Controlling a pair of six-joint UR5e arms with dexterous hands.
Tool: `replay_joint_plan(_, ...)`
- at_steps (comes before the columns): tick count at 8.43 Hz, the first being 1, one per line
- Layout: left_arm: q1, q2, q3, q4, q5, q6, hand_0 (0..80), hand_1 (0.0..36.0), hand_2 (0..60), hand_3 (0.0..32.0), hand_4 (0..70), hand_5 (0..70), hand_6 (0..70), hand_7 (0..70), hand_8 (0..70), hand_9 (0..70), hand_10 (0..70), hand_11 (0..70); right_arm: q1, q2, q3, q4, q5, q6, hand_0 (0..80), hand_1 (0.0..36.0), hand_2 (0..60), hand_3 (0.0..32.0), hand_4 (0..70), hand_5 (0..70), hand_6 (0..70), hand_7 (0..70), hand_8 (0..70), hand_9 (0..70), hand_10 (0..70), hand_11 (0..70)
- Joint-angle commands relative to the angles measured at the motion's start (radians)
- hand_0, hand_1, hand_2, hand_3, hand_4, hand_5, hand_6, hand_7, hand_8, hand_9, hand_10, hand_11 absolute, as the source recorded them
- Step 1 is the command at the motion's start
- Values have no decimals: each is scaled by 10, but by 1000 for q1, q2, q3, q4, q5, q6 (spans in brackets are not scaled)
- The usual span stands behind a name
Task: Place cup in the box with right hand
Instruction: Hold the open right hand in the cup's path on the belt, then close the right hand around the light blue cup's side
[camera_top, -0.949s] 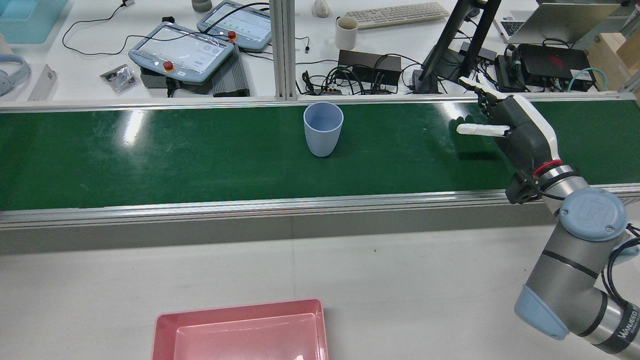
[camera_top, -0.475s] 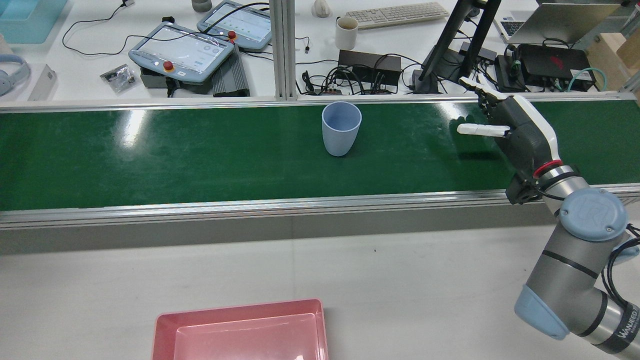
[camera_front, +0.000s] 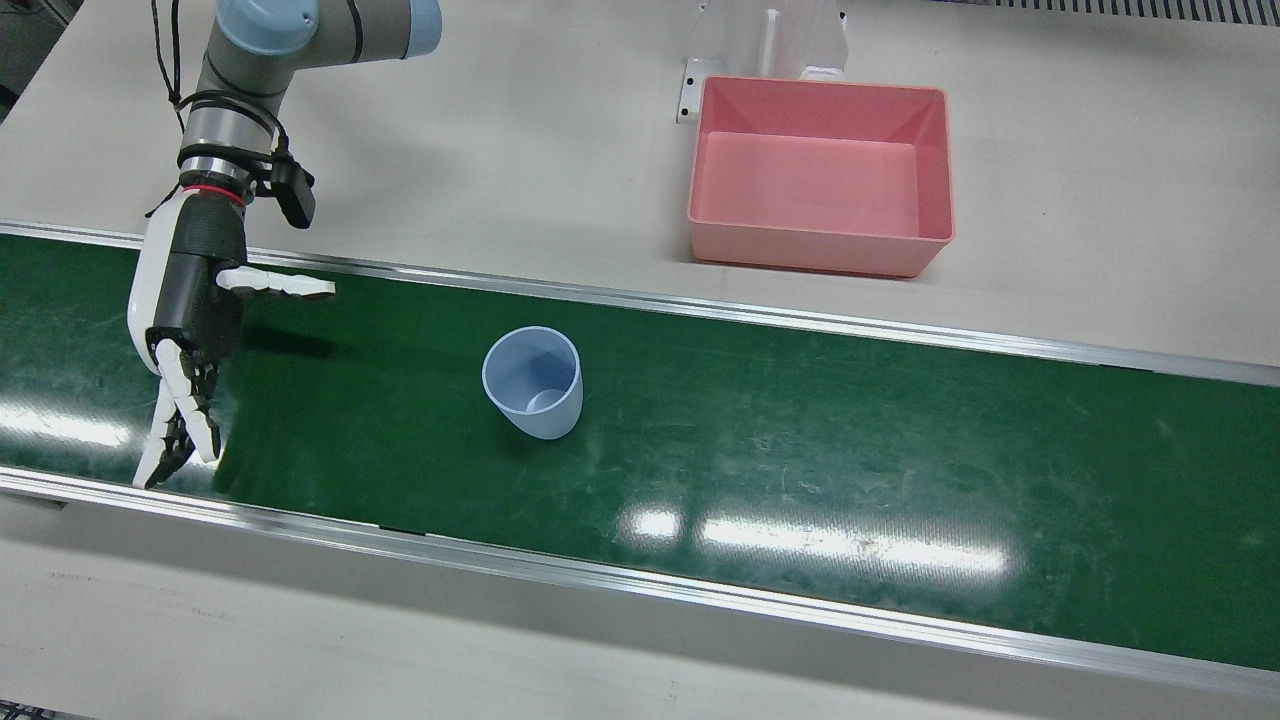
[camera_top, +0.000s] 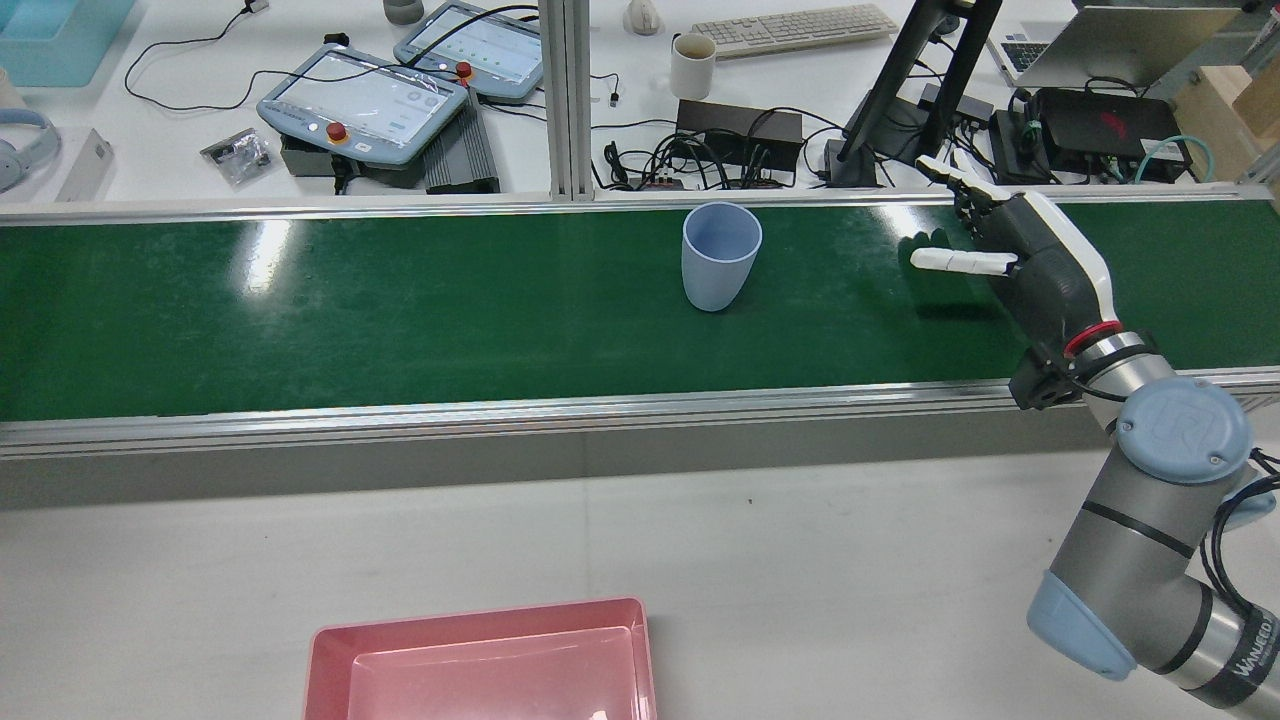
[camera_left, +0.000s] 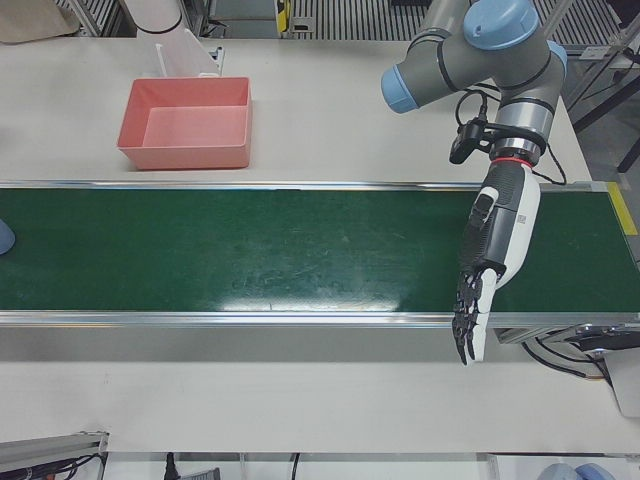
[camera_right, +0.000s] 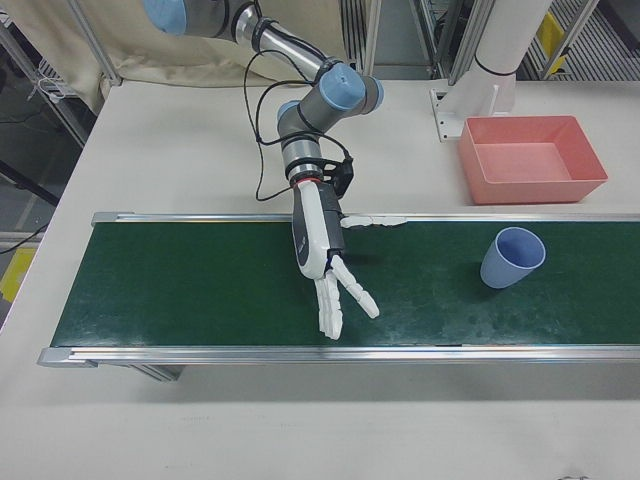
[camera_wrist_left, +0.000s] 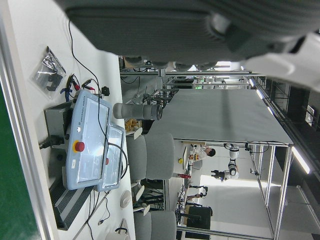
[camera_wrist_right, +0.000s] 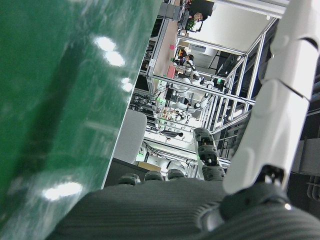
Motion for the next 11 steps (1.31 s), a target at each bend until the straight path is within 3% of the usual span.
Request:
replay_joint_plan(1, 0, 0, -2, 0, 0, 0, 0, 0, 0, 0, 0, 0, 0, 0, 0, 0, 0, 0, -4, 7, -1, 0, 1, -4, 488, 163, 56, 0, 0, 44, 10, 0, 0, 5, 0, 0)
replay_joint_plan(4, 1, 0, -2, 2, 0, 0, 0, 0, 0, 0, 0, 0, 0, 0, 0, 0, 0, 0, -27, 39, -2, -3, 7, -19, 488, 161, 58, 0, 0, 43, 12, 0, 0, 5, 0, 0)
replay_joint_plan(11, 0, 0, 0, 0, 0, 0, 0, 0, 0, 0, 0, 0, 0, 0, 0, 0, 0, 0, -59, 42, 1, 0, 36, -19, 490, 159, 54, 0, 0, 42, 12, 0, 0, 3, 0, 0)
